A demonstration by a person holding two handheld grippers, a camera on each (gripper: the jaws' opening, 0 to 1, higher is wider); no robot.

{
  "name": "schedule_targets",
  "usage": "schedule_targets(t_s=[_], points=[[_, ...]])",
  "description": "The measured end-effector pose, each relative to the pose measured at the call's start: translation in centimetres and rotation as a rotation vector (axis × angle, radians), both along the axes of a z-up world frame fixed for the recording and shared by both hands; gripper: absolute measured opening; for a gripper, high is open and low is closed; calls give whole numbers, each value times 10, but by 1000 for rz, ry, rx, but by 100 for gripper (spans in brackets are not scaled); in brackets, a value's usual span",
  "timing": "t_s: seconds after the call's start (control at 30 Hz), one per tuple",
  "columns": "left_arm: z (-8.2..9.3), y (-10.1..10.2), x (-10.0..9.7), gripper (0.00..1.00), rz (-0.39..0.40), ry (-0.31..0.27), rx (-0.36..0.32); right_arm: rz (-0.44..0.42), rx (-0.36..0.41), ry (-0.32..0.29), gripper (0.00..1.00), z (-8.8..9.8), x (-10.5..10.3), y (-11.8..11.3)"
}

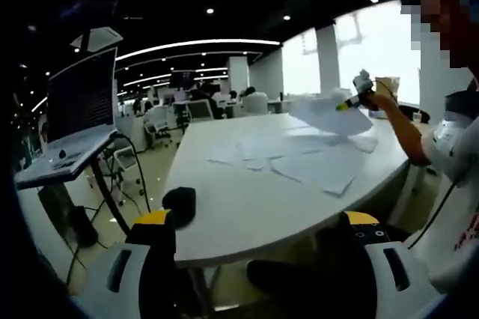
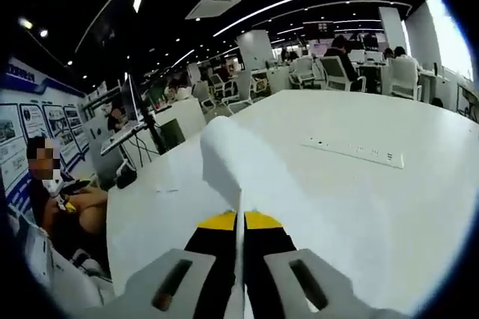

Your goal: Organize the stack of printing papers by aligning and flattening the scattered papers on the table

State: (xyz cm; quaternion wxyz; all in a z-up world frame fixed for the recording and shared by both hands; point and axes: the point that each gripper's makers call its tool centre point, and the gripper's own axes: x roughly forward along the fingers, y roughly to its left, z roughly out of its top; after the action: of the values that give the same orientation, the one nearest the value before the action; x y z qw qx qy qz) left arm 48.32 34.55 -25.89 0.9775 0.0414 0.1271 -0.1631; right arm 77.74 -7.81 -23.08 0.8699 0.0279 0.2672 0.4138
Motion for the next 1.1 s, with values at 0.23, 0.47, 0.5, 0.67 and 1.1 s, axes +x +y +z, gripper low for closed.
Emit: schedule_targets(t_s=[0.23, 0.47, 0.5, 0.67, 1.1], points=[[0, -6, 11, 92, 15, 1, -12, 54, 5, 7, 0, 3, -7, -1], [6, -20, 32, 92, -16, -3, -18, 26, 62, -5, 0, 25, 6, -12], [8, -20, 34, 92, -13, -8, -18, 18, 67, -7, 0, 29, 9, -11], [13, -29, 46, 92, -19, -11, -6, 58, 68, -27, 0, 36, 13, -6], [16, -57, 83, 92, -88, -22, -12, 68, 138, -36, 0, 46, 9, -9]])
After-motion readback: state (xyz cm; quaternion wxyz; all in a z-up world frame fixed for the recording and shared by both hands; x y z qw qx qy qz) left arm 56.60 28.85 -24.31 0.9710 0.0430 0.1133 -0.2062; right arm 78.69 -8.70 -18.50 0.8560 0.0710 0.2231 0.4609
